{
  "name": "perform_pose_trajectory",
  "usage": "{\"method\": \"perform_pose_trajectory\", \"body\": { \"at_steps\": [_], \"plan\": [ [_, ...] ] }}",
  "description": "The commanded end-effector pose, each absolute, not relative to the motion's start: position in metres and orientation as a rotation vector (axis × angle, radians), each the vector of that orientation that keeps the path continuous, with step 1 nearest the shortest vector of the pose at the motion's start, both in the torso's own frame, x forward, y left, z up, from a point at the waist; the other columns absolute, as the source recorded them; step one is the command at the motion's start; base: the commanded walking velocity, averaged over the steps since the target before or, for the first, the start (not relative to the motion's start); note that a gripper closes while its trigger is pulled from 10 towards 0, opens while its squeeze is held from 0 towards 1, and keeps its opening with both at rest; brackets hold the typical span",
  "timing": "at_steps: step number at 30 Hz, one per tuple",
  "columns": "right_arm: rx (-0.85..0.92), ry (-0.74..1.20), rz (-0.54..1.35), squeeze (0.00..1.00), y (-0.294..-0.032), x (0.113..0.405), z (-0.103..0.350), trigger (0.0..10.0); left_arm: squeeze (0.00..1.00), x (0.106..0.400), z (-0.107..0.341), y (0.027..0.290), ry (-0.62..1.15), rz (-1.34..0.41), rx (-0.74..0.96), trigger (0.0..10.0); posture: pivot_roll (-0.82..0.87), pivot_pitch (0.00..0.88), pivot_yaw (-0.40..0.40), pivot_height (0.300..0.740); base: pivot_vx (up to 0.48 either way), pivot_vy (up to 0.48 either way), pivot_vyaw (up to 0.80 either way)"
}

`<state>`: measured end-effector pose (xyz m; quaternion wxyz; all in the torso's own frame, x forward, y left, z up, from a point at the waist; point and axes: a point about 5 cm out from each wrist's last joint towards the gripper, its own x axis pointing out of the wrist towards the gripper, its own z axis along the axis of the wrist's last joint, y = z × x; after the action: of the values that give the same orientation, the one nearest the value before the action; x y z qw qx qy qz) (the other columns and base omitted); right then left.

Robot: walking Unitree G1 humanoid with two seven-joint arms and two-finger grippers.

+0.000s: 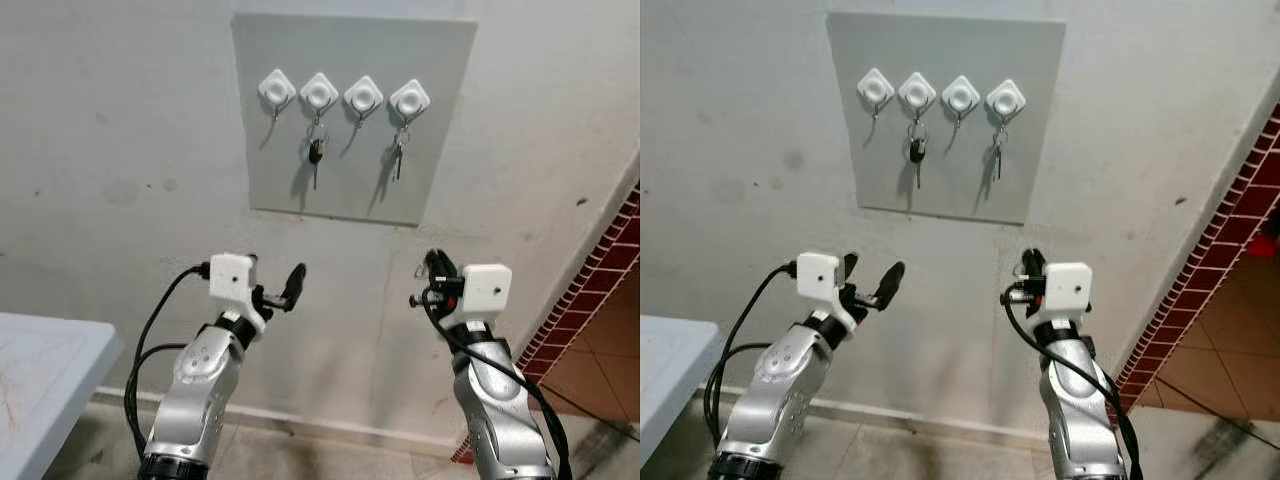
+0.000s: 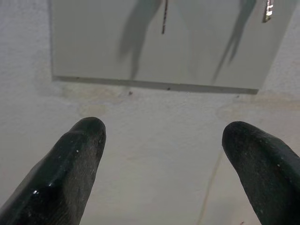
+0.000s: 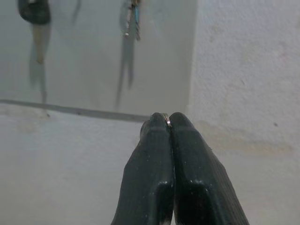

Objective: Hang keys on a hook

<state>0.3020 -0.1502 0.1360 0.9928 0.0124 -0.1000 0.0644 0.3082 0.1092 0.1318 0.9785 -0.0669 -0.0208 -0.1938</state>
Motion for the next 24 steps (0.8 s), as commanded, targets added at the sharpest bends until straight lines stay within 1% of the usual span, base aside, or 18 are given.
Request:
{"method": "perform_pose_trajectory", "body": {
  "at_steps": [1,5,8,11,14,15,17,20,24],
  "plan": [
    [0.024,-0.219,0.16,0.0,-0.148,0.308,0.143,10.0,0.0,0.313,0.144,0.105,-0.072,-0.414,-0.122,10.0,0.02,0.007,-0.01,0.74,0.0,0.0,0.0],
    [0.021,-0.247,0.206,0.0,-0.142,0.317,0.153,10.0,0.0,0.311,0.153,0.097,-0.1,-0.454,-0.153,10.0,0.01,0.008,-0.018,0.74,0.0,0.0,0.0],
    [0.024,-0.26,0.219,0.0,-0.138,0.323,0.158,10.0,0.0,0.31,0.155,0.094,-0.114,-0.461,-0.147,10.0,0.01,0.006,-0.026,0.74,0.0,0.0,0.0],
    [0.026,-0.27,0.228,0.0,-0.135,0.326,0.162,10.0,0.0,0.311,0.156,0.095,-0.118,-0.449,-0.144,10.0,0.02,0.006,-0.032,0.74,0.0,0.0,0.0],
    [0.028,-0.279,0.227,0.0,-0.135,0.324,0.164,10.0,0.0,0.31,0.155,0.1,-0.112,-0.421,-0.159,10.0,0.02,0.001,-0.036,0.74,0.0,0.0,0.0],
    [0.052,-0.296,0.213,0.0,-0.14,0.314,0.164,10.0,0.0,0.306,0.155,0.111,-0.137,-0.362,-0.171,10.0,0.02,0.0,-0.041,0.74,0.0,0.0,0.0],
    [0.06,-0.304,0.2,0.0,-0.144,0.304,0.162,10.0,0.0,0.302,0.154,0.119,-0.153,-0.323,-0.176,10.0,0.02,0.0,-0.042,0.74,0.0,0.0,0.0],
    [0.067,-0.291,0.14,0.0,-0.154,0.279,0.154,10.0,0.0,0.286,0.151,0.137,-0.171,-0.238,-0.216,10.0,0.02,0.0,-0.043,0.74,0.0,0.0,0.0],
    [0.063,-0.266,0.107,0.0,-0.161,0.265,0.15,10.0,0.0,0.271,0.14,0.144,-0.138,-0.217,-0.251,10.0,0.02,0.0,-0.046,0.74,0.0,0.0,0.0]
  ]
}}
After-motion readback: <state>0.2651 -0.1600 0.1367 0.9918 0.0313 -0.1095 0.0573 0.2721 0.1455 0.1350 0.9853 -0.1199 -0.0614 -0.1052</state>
